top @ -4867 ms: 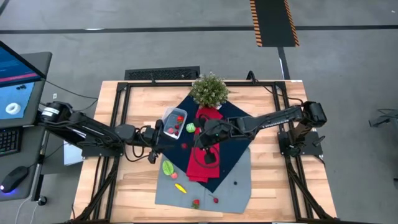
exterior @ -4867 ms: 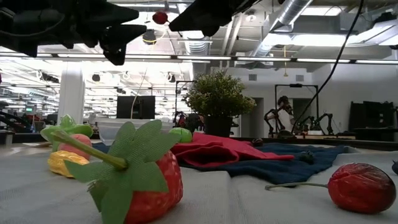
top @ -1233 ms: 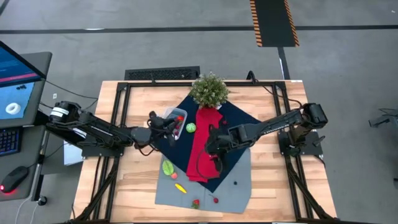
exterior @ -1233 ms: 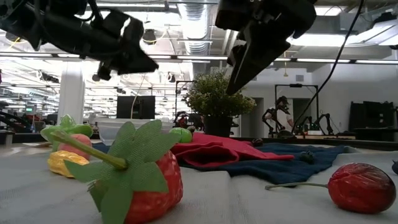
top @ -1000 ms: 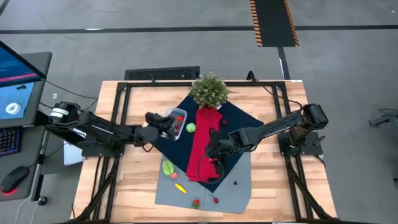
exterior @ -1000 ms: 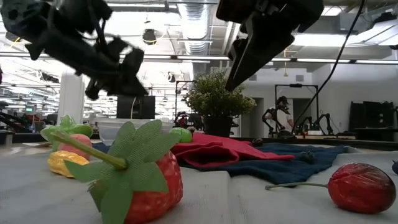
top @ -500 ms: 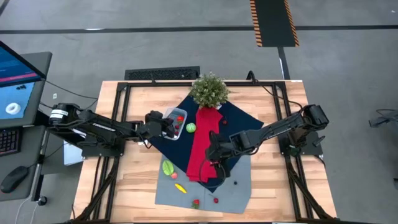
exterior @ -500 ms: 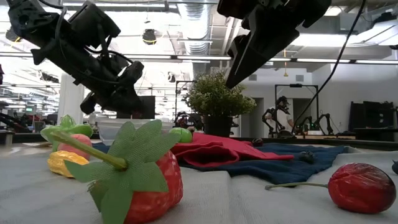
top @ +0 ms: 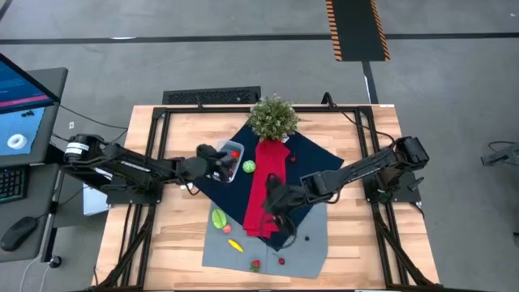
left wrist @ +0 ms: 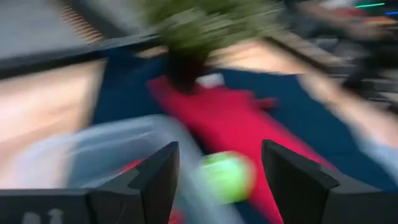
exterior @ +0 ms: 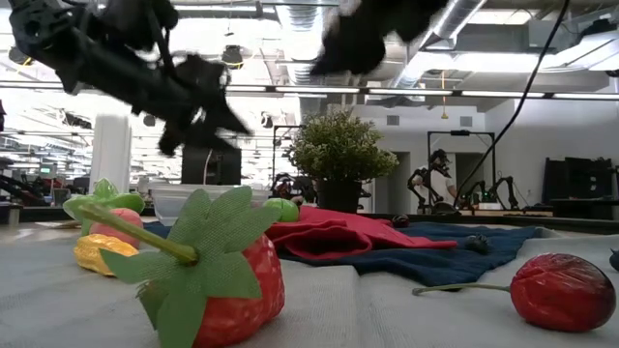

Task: Pick and placing Produce into tupperware
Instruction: Put the left blueberry into the transparent bin

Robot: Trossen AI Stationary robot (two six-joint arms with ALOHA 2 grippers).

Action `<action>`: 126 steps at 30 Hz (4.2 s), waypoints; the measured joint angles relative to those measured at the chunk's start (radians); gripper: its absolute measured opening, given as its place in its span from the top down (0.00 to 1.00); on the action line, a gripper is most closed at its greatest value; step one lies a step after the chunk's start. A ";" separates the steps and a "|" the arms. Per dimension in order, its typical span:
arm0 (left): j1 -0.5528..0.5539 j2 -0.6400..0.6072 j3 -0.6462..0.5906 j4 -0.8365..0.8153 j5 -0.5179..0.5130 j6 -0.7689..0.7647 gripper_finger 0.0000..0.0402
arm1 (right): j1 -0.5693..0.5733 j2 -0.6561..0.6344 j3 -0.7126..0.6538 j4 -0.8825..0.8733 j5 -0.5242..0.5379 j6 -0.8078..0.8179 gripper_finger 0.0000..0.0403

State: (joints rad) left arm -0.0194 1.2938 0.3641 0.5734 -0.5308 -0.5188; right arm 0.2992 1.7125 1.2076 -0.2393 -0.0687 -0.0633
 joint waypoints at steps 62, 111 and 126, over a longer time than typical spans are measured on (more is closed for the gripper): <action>-0.223 -0.563 -0.354 0.517 0.410 0.553 0.49 | 0.039 -1.148 -1.068 0.580 0.473 0.150 0.36; -0.223 -0.560 -0.339 0.412 0.281 0.464 0.49 | -0.356 -0.695 -0.862 0.711 0.269 0.325 0.36; -0.223 -0.560 -0.338 0.404 0.281 0.403 0.49 | -0.379 -0.545 -0.756 0.380 0.232 0.482 0.36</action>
State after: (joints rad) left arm -0.2424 0.7334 0.0261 0.9775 -0.2501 -0.1157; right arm -0.0801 1.1671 0.4511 0.1408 0.1629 0.4191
